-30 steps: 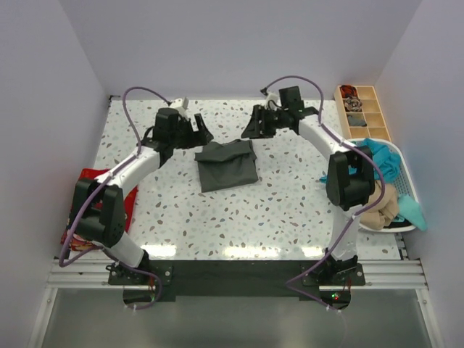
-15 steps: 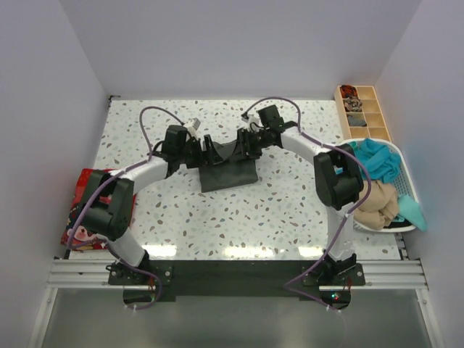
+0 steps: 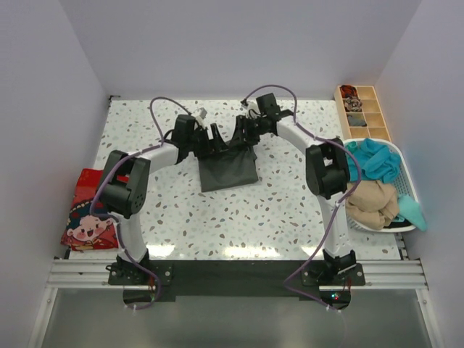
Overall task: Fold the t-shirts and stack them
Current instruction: Fold the long partially folded tshirt into a neat square
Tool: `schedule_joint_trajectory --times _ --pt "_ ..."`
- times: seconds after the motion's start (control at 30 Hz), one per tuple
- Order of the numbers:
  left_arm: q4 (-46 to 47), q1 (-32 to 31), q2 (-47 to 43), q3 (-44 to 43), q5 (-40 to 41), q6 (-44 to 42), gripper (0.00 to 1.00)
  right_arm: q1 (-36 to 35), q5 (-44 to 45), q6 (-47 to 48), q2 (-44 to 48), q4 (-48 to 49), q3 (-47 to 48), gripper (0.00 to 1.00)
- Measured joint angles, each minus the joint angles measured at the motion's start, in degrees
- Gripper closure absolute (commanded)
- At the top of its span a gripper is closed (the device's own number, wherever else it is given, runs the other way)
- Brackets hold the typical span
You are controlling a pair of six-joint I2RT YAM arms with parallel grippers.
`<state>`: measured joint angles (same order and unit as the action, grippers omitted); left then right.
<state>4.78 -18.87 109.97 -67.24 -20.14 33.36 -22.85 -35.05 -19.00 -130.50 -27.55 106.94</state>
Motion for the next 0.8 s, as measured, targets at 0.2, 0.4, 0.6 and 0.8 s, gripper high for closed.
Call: schedule_joint_trajectory --times 0.2,0.4,0.6,0.8 --pt "0.37 0.17 4.46 -6.32 0.94 -1.07 0.16 3.19 0.0 -0.15 -4.55 -0.15 6.58 0.53" --pt "0.0 1.27 10.16 -11.69 1.92 -3.04 0.17 5.79 -0.28 -1.66 -11.17 -0.04 11.47 0.53" --pt "-0.26 3.85 11.47 -12.61 3.52 -4.15 0.15 6.91 0.87 -2.43 -12.92 -0.02 14.34 0.52" --pt "-1.49 5.68 8.5 -10.21 8.0 -5.68 0.16 8.04 4.79 -0.87 -12.9 -0.92 14.49 0.5"
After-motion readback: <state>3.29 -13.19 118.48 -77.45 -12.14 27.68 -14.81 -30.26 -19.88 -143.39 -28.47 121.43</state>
